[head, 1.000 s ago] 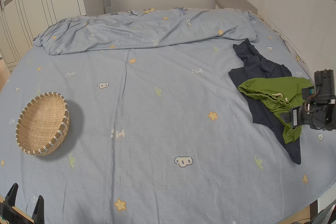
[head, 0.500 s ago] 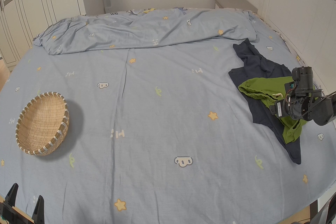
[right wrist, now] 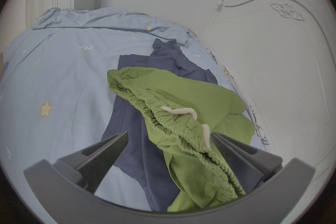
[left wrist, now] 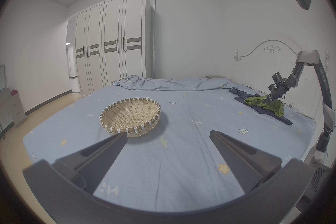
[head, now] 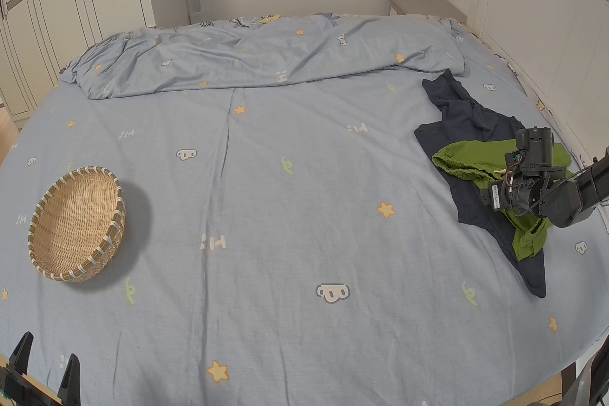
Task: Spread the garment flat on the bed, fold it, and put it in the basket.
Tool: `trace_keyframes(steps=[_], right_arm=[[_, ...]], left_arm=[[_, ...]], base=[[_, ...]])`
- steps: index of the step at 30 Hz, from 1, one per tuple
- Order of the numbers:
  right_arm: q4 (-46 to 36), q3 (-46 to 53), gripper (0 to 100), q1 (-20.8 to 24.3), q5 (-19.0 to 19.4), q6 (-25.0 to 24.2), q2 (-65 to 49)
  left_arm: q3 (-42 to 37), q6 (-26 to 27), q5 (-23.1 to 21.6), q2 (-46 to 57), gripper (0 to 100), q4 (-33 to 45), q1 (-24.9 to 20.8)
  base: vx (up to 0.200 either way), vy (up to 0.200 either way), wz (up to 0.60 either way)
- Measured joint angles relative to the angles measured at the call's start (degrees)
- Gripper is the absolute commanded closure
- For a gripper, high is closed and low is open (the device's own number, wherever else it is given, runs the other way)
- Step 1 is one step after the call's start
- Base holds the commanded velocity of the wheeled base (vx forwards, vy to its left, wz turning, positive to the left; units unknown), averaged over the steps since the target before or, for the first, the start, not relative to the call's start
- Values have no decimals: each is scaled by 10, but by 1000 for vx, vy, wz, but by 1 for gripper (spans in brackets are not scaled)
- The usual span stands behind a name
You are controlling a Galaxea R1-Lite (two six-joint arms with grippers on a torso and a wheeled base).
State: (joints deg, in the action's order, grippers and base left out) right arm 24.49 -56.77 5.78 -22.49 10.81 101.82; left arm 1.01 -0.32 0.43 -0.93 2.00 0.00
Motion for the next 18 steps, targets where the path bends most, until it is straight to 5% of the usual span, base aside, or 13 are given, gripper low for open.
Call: trace_keyframes(steps=[8, 9, 18], right_arm=[[1, -30, 0, -2, -1, -1, 22], [1, -31, 100, -2, -1, -2, 24], [1, -40, 100, -7, 1, -1, 36]], left_arm=[[0, 0, 0, 0, 0, 0, 0], [0, 0, 0, 0, 0, 0, 0], [0, 0, 0, 0, 0, 0, 1]], base=[[0, 0, 0], [0, 0, 0], [0, 0, 0]])
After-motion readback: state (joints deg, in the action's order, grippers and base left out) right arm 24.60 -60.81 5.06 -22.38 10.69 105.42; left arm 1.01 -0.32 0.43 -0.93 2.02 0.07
